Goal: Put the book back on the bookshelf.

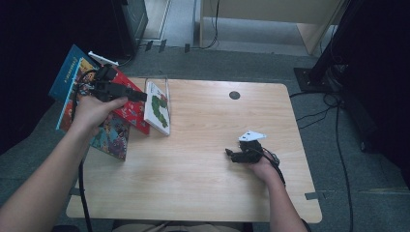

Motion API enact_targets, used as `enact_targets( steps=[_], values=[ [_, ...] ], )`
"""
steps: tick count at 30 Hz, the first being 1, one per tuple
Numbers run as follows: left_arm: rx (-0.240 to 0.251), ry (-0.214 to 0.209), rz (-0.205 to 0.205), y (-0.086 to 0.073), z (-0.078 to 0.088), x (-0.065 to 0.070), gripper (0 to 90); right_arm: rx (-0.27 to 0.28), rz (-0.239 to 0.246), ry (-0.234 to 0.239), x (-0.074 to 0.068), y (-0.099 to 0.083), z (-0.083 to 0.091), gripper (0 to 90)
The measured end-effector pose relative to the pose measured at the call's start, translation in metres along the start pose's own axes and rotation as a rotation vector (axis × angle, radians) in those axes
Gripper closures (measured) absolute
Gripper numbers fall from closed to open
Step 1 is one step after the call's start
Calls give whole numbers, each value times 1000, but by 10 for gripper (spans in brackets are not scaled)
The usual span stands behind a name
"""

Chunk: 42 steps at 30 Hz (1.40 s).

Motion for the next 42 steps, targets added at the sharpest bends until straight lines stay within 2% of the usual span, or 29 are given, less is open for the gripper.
enact_targets(
  steps=[4, 5, 11, 15, 19, 26, 32, 37, 42],
  values=[
    [0, -14, -9, -6, -7, 3, 503, 0, 0, 0, 0, 0, 0, 251],
    [-6, -30, -11, -11, -12, 6, 502, 0, 0, 0, 0, 0, 0, 251],
    [-23, -30, -35, -25, -25, 11, 495, 0, -1, 0, 0, 0, 0, 251],
    [-41, -46, -55, -39, -40, 18, 492, -1, 0, 0, 0, 0, 0, 251],
    [-48, -67, -56, -50, -51, 19, 490, 1, 0, 0, 0, 0, 0, 252],
    [-48, -77, -69, -64, -66, 17, 484, 1, 2, 0, 0, 0, 0, 252],
    [-68, -95, -68, -80, -83, 12, 476, 2, 2, 0, 0, 0, 0, 251],
    [-83, -86, -93, -93, -99, 7, 467, 3, 3, 0, 0, 0, 0, 251],
    [-99, -98, -85, -105, -113, 2, 464, 2, 2, 0, 0, 0, 0, 252]
  ],
)
Point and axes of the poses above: each handheld gripper's, and its own axes: z roughly backward along the jaws, y roughly out of its top, x roughly to its right, the point moved 9 cm from there along -z, roughly forward along the jaws, and after that the axes turned 3 degrees about -y, right-handed, at the moved point
